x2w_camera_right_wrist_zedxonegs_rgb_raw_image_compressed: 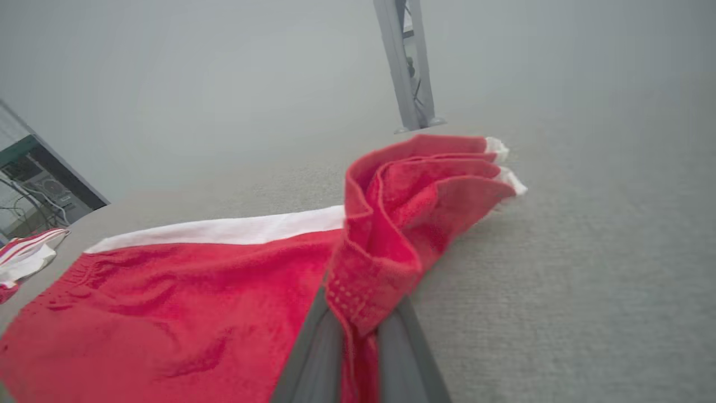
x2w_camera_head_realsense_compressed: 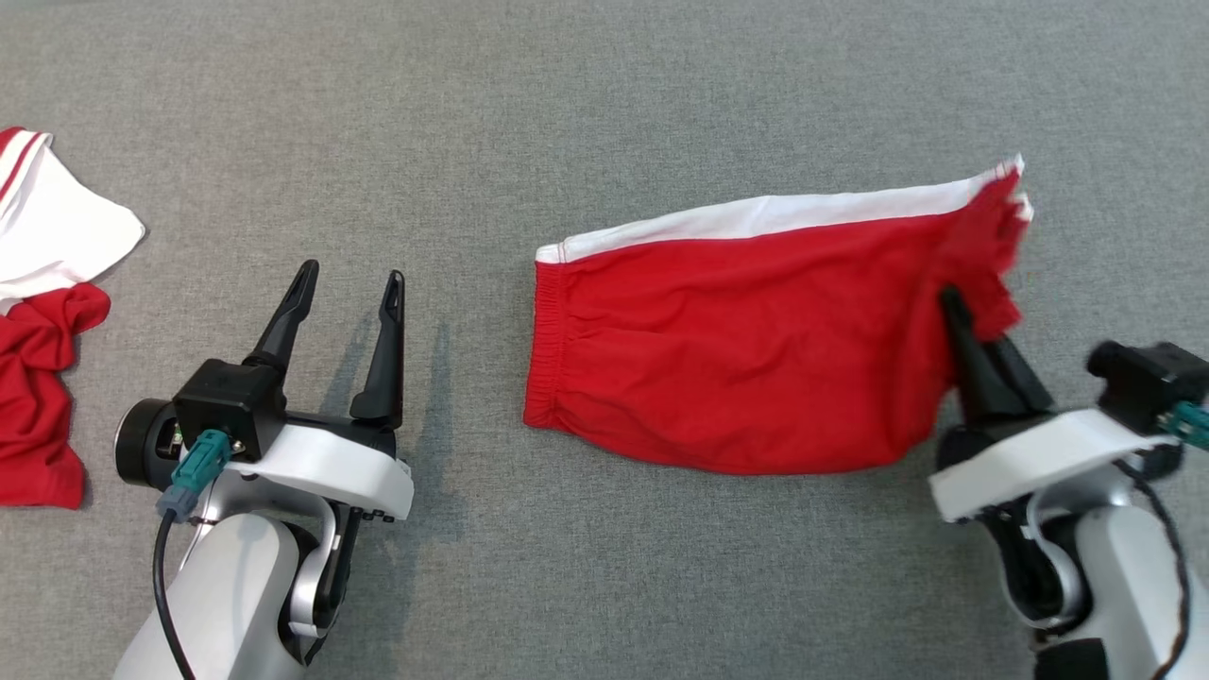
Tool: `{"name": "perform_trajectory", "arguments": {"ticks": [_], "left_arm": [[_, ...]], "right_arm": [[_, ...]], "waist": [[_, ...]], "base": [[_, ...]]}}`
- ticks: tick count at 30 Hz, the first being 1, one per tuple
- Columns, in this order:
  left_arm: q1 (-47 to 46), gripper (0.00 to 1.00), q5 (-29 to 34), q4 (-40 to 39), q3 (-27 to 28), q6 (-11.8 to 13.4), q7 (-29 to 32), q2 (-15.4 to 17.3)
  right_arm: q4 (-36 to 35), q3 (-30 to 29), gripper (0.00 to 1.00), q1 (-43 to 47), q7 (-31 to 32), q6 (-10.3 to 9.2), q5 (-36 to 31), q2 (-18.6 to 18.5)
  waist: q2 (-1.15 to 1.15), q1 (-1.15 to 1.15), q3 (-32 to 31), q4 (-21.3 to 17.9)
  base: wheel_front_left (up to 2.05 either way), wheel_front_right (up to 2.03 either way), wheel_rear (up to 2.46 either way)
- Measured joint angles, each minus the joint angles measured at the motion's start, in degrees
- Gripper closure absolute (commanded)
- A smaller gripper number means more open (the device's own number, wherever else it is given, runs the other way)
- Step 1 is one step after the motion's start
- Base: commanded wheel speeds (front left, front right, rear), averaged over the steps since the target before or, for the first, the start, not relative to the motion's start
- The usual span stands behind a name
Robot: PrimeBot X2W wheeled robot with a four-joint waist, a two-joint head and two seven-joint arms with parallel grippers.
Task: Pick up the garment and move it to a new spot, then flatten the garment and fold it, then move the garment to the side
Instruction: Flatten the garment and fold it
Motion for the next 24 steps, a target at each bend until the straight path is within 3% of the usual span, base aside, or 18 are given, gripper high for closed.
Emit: {"name": "perform_trajectory", "arguments": {"ticks": [5,9,16,21,22,23,24], "left_arm": [[-0.02,0.00,-0.09,-0.09,-0.34,0.01,0.24,-0.08],[-0.08,0.00,-0.10,0.16,-0.81,0.00,0.16,-0.48],[-0.32,0.00,-0.27,1.29,-1.62,-0.04,-0.46,-1.47],[-0.44,0.00,-0.29,2.04,-2.11,-0.11,-0.92,-2.10],[-0.47,0.00,-0.35,2.21,-2.15,-0.15,-1.08,-2.19],[-0.51,0.00,-0.46,2.37,-2.21,-0.27,-1.11,-2.27],[-0.54,0.00,-0.55,2.58,-2.25,-0.27,-1.20,-2.36]], "right_arm": [[-7.44,7.49,1.00,-2.72,3.15,0.00,-2.03,2.31],[-8.26,14.99,1.00,-5.52,4.93,0.00,-1.76,3.88],[-0.81,26.86,1.00,-8.50,5.48,0.01,1.35,5.04],[4.47,30.10,1.00,-9.50,4.36,0.00,2.30,5.09],[5.25,30.61,0.93,-9.76,3.97,0.00,2.40,5.13],[5.72,31.01,0.63,-10.04,3.08,0.00,2.50,5.14],[6.22,31.41,0.00,-10.32,2.35,0.00,2.67,5.15]], "waist": [[0.00,0.00,-0.29,0.21],[0.00,0.00,-0.37,0.95],[0.00,0.00,-0.14,3.27],[0.00,0.00,0.21,4.22],[0.00,0.00,0.29,4.33],[0.00,0.00,0.34,4.41],[0.00,0.00,0.34,4.44]], "base": [[0.00,0.00,0.00],[0.00,0.00,0.00],[0.00,0.00,0.00],[0.00,0.00,0.00],[0.00,0.00,0.00],[0.00,0.00,0.00],[0.00,0.00,0.00]]}}
